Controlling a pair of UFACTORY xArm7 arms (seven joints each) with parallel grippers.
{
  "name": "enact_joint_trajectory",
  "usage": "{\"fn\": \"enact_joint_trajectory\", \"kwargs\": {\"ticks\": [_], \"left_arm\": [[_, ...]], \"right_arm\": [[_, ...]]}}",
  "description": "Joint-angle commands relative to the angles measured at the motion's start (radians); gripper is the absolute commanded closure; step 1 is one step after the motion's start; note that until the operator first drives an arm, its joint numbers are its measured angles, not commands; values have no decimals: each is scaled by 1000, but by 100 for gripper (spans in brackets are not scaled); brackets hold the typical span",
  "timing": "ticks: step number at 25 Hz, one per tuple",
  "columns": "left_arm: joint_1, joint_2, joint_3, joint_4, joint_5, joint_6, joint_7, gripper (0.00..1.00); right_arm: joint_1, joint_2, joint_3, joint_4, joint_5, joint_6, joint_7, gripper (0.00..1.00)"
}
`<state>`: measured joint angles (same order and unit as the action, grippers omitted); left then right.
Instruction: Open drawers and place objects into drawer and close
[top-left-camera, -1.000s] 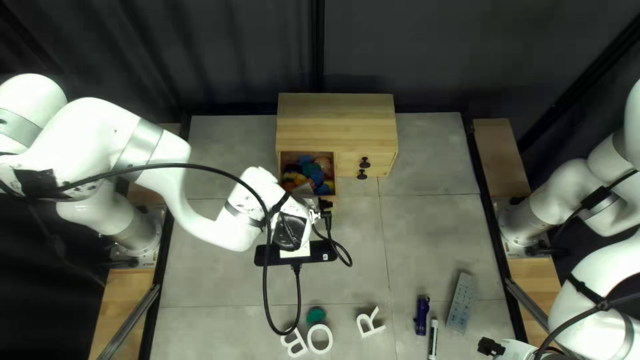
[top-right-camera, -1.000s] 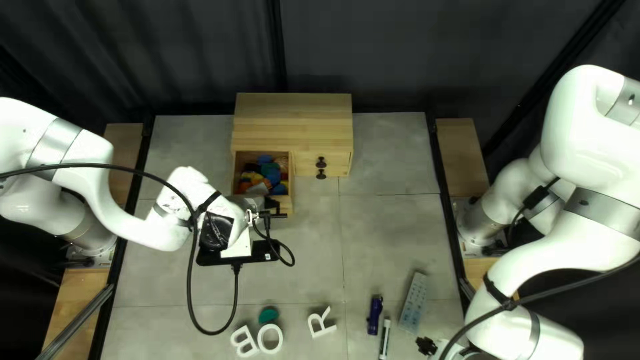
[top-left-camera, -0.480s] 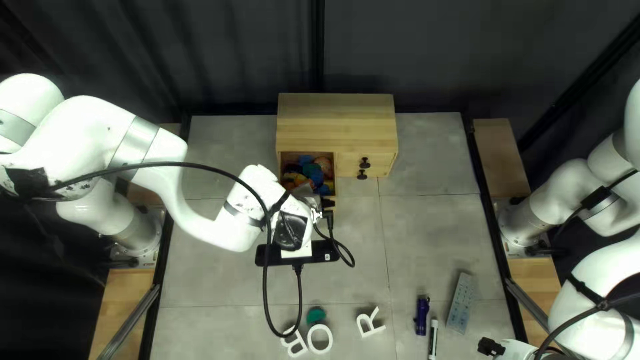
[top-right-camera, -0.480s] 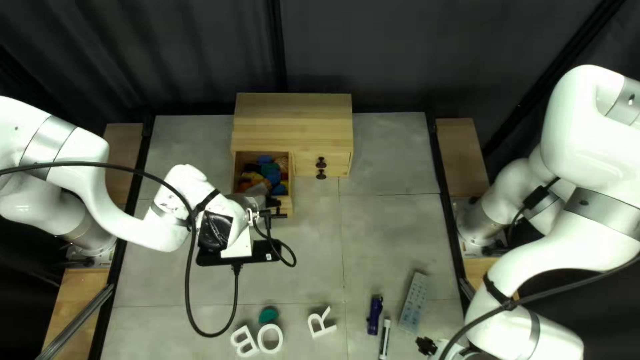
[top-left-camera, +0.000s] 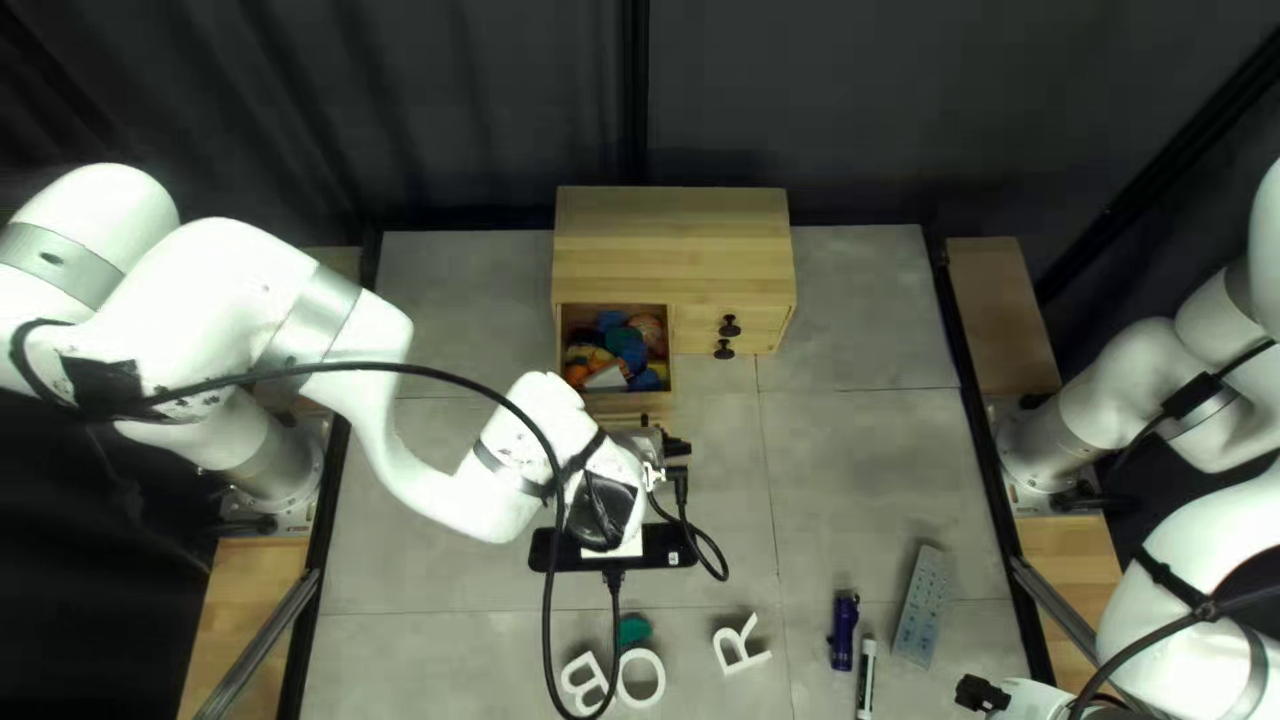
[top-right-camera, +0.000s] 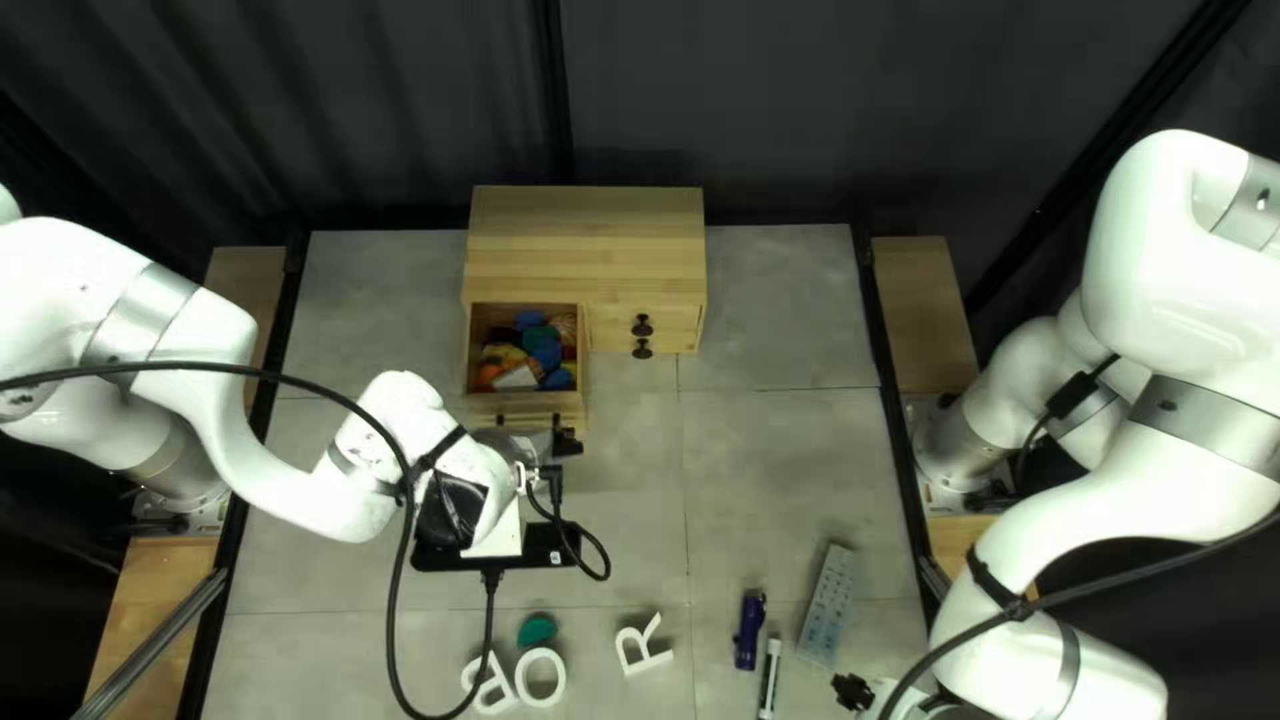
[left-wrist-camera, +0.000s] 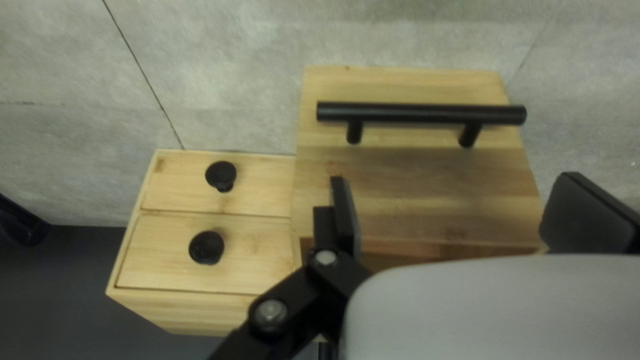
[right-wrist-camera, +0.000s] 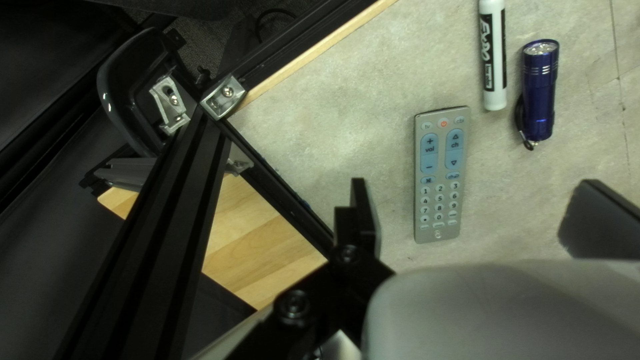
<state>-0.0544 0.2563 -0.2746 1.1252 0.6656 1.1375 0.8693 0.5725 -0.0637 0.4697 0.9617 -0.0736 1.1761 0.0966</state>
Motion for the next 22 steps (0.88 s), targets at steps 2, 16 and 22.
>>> {"fn": "enact_joint_trajectory", "kwargs": {"ticks": [2,16,22], "left_arm": [[1,29,4,8,11,-22,-9,0],[4,40,15,5,14,-8,-30,0],[0,64,24,5,21,-7,-77,0]], "right_arm": [[0,0,0,0,0,0,0,0],[0,0,0,0,0,0,0,0],[0,0,0,0,0,0,0,0]]}}
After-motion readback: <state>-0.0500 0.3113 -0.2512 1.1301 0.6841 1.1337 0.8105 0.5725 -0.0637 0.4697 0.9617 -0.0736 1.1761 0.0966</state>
